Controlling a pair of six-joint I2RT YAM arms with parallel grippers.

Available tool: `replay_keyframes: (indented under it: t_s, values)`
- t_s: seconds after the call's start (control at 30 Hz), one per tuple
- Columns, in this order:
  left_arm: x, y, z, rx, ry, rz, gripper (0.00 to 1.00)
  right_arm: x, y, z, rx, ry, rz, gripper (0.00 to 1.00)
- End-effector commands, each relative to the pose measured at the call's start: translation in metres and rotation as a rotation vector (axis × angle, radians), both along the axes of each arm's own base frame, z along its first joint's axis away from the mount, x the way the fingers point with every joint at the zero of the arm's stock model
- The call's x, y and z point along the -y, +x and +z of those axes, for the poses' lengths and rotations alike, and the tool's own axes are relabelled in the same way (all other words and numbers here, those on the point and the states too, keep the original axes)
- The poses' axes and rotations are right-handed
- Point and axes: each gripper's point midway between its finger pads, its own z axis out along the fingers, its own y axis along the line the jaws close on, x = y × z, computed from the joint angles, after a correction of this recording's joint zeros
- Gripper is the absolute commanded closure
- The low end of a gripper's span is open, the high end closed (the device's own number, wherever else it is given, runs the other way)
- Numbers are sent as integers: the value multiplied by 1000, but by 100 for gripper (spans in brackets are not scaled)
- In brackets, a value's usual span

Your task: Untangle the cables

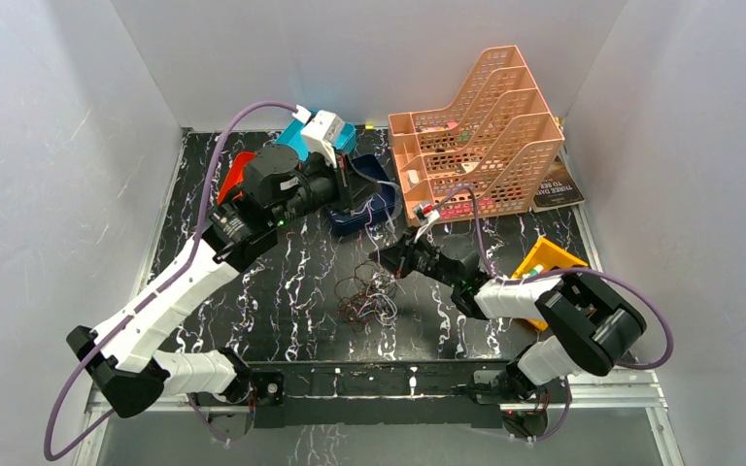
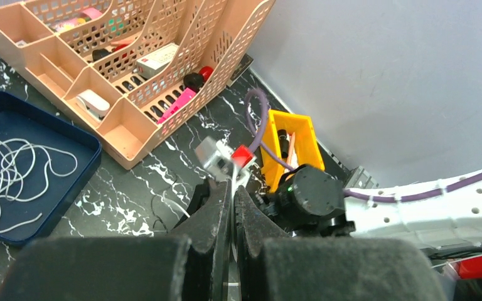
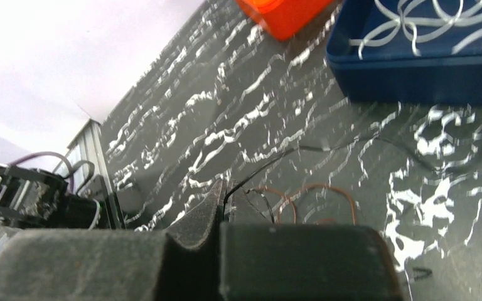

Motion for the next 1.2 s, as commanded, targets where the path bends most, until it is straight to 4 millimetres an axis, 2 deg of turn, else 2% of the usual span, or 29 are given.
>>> replay_keyframes:
  t_s: [0.0,0.23,0.4,0.57,0.73,0.9,1.17]
  values:
    - [-14,-7,66,133,-110,19,100,1,-8,-9,-5,19,20,100]
    - [-19,-8,95,204,-153,31,100,5,-16,-36,-67,-6,30,100]
    - [-22,-6,103,223,-146,47,100,7,-19,-31,-62,-2,31,94]
    - [-21,-6,104,226,-144,43,100,20,-15,-8,-2,-35,-21,77]
    - [-20,-3,96,216,-129,51,100,46,-16,25,83,-78,-107,57]
    - [-20,-1,91,207,-123,57,100,70,-26,42,154,-139,-146,39]
    - [-21,2,86,194,-119,74,100,76,-46,83,320,-136,-67,31]
